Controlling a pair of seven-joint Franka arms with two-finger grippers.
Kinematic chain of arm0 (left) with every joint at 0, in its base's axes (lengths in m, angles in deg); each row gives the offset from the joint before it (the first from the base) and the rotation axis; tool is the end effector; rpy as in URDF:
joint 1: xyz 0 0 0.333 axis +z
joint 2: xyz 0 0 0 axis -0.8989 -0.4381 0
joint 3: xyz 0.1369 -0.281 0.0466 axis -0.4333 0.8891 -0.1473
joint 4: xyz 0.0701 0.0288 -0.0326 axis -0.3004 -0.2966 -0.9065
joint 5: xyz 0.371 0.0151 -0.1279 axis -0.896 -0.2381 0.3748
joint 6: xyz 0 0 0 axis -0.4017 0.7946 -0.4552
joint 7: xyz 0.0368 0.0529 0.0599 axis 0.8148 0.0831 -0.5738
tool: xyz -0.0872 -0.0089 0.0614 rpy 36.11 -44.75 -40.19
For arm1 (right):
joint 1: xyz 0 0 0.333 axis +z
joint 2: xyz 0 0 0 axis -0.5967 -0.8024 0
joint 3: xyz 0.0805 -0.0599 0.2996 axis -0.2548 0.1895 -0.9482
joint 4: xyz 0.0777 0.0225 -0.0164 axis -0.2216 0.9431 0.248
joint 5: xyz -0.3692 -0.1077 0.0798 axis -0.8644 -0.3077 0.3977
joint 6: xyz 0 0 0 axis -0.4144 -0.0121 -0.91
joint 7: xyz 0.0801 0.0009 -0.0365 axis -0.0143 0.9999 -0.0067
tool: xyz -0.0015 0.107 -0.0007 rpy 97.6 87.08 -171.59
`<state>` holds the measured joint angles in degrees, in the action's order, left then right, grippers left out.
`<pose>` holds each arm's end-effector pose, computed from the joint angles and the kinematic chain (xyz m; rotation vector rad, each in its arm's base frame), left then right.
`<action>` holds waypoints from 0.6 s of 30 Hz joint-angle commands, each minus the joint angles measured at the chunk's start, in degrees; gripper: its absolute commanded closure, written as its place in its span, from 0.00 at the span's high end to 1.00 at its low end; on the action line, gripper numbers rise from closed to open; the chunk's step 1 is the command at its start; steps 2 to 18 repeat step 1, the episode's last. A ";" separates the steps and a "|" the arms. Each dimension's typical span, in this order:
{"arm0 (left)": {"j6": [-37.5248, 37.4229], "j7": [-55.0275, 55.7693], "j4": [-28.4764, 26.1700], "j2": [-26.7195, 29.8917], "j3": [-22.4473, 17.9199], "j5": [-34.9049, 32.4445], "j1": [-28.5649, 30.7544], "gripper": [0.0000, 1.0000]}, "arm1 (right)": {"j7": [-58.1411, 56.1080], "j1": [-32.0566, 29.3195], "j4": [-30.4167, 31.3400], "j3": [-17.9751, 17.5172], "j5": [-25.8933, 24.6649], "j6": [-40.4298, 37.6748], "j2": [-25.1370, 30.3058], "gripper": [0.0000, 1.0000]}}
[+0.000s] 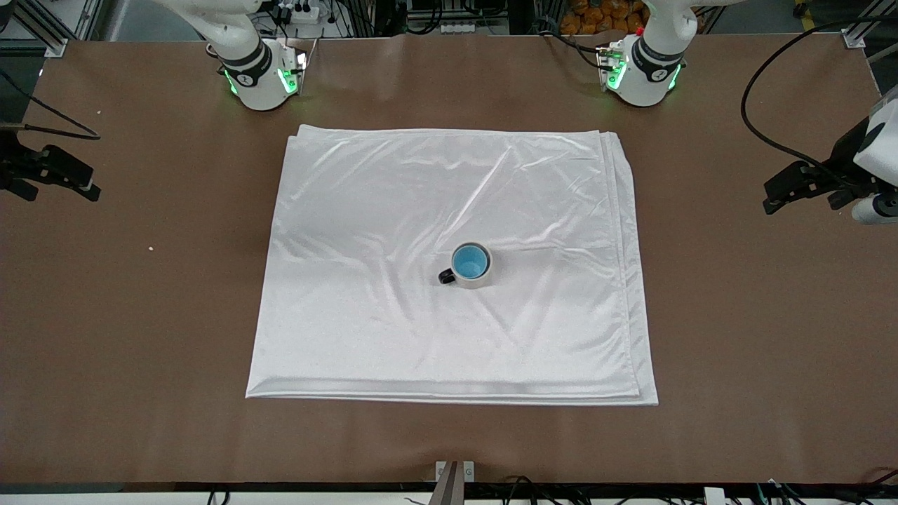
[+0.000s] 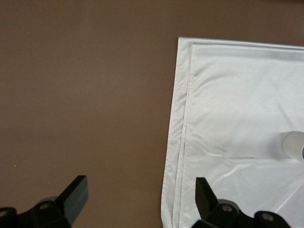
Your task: Place blue cup into white mug on cloth
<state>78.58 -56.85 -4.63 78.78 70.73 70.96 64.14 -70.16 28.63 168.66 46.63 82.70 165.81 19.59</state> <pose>0.5749 -0.0379 0.6229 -3.1185 -0.0928 -0.0965 0.5536 -0.0295 0.6309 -3.1257 0.0424 -0.0866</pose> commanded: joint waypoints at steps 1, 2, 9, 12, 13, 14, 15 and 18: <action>-0.20 0.26 -1.36 1.43 0.00 -0.47 0.06 1.00 | 0.26 -1.31 0.59 -0.63 0.89 0.45 0.51 1.00; -0.20 0.26 -1.36 1.43 0.00 -0.47 0.06 1.00 | 0.26 -1.31 0.59 -0.63 0.89 0.45 0.51 1.00; -0.20 0.26 -1.36 1.43 0.00 -0.47 0.06 1.00 | 0.26 -1.31 0.59 -0.63 0.89 0.45 0.51 1.00; -0.20 0.26 -1.36 1.43 0.00 -0.47 0.06 1.00 | 0.26 -1.31 0.59 -0.63 0.89 0.45 0.51 1.00; -0.20 0.26 -1.36 1.43 0.00 -0.47 0.06 1.00 | 0.26 -1.31 0.59 -0.63 0.89 0.45 0.51 1.00; -0.20 0.26 -1.36 1.43 0.00 -0.47 0.06 1.00 | 0.26 -1.31 0.59 -0.63 0.89 0.45 0.51 1.00; -0.20 0.26 -1.36 1.43 0.00 -0.47 0.06 1.00 | 0.26 -1.31 0.59 -0.63 0.89 0.45 0.51 1.00; -0.20 0.26 -1.36 1.43 0.00 -0.47 0.06 1.00 | 0.26 -1.31 0.59 -0.63 0.89 0.45 0.51 1.00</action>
